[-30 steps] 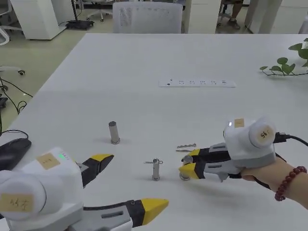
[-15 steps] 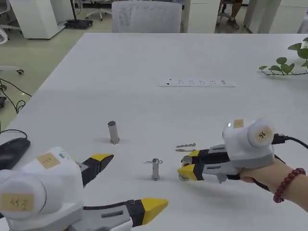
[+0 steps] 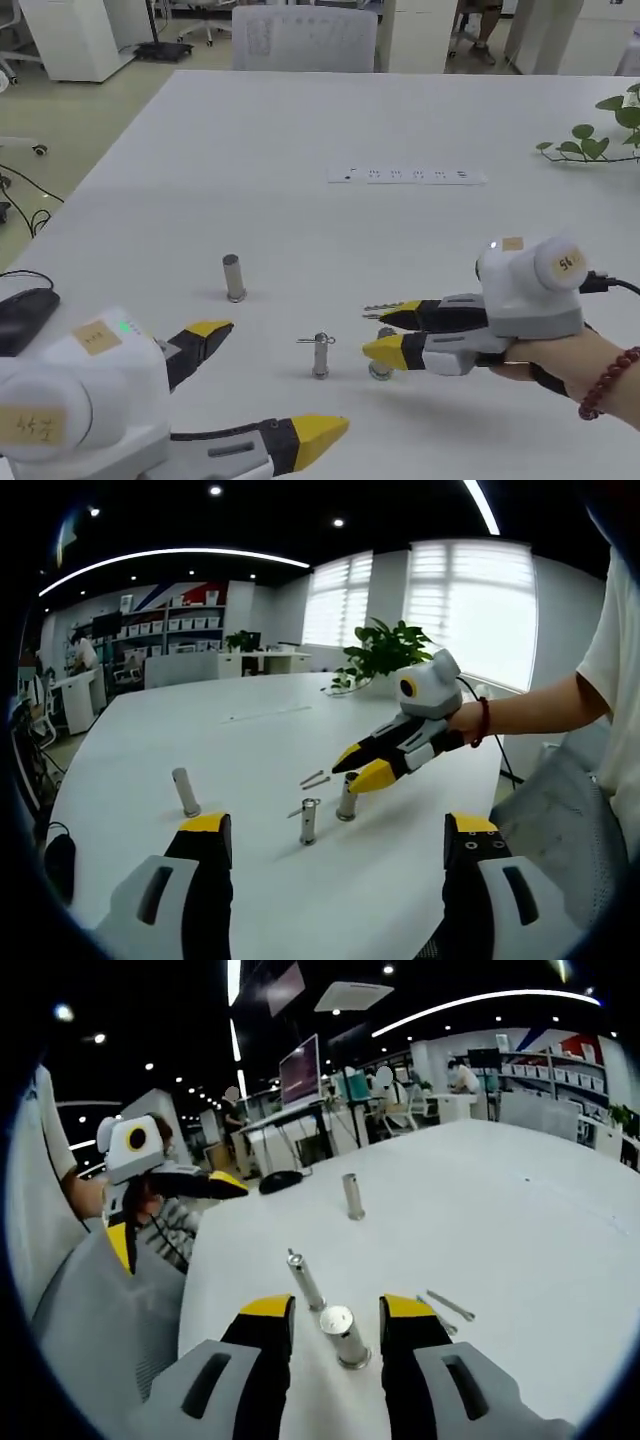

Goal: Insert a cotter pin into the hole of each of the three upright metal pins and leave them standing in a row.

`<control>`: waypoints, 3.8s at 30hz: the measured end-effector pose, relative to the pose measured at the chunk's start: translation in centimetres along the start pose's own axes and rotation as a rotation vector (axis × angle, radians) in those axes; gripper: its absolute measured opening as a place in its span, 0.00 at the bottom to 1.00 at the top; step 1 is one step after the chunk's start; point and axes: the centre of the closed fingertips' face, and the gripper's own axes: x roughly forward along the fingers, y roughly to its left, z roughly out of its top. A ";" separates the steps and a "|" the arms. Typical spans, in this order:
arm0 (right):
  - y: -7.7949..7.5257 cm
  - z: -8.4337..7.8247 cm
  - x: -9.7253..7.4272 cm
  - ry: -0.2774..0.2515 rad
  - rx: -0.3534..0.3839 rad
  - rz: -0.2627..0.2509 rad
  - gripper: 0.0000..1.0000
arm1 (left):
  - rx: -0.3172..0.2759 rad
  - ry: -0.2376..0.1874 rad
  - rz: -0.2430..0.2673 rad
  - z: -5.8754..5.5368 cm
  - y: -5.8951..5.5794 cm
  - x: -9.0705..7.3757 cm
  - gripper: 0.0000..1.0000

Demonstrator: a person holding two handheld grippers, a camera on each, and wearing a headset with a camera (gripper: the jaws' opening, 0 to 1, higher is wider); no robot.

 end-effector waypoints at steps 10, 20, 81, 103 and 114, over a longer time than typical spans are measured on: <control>-1.1 2.4 -1.3 -0.029 0.031 -0.032 0.37 | -0.008 -0.009 0.004 0.0 0.0 -0.1 0.88; -3.7 1.6 -1.3 0.069 -0.007 -0.088 0.31 | -0.016 -0.017 0.010 -0.1 0.1 -0.2 0.87; -8.1 -4.5 2.1 0.685 -0.479 0.042 0.05 | -0.031 0.006 0.017 -0.8 0.7 -0.2 0.79; -7.6 -2.8 1.6 0.631 -0.555 -0.016 0.03 | -0.018 0.002 0.021 -0.4 0.7 -0.4 0.79; -6.4 -0.3 -0.4 0.569 -0.608 -0.064 0.03 | -0.039 -0.016 0.005 0.4 0.4 -0.2 0.75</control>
